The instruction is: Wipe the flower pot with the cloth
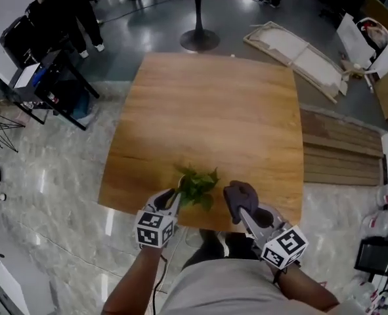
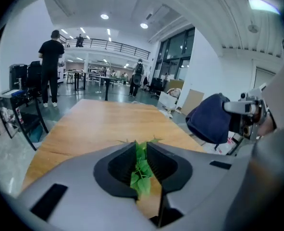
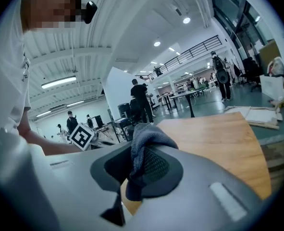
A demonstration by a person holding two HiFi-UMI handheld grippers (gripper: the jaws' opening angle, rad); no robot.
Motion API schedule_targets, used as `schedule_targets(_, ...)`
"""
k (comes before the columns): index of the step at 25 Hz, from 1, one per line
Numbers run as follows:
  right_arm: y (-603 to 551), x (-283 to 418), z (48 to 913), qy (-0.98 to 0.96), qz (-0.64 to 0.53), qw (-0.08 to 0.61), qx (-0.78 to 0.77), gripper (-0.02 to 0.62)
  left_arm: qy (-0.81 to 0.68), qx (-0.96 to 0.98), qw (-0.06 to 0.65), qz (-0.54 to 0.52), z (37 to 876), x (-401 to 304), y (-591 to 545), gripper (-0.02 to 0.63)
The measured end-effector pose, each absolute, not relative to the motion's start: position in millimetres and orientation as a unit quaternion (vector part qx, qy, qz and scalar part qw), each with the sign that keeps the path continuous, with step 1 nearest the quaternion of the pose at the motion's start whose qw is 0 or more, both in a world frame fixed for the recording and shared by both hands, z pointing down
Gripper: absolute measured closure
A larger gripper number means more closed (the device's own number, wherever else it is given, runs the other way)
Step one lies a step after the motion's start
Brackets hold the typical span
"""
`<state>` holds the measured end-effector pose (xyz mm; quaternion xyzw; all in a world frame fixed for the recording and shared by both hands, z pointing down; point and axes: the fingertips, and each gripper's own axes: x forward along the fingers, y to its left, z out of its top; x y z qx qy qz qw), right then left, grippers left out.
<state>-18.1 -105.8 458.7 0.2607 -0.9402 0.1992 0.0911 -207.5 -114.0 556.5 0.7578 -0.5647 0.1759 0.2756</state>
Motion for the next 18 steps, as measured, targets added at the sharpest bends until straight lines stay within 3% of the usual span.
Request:
schedule_targets(13,-142.5,-15.7,563.3,-0.904,0.273,0.096,0.314,0.559,-0.487,0.735,0.308,0.356,699.0,-226.1,-168.5,0.533)
schedule_targets(18,-165.1,-13.1,588.4,-0.9,0.289,0.1,0.311,0.56,-0.481,0.73,0.34,0.347,718.4,-223.3,-190.2,0.534)
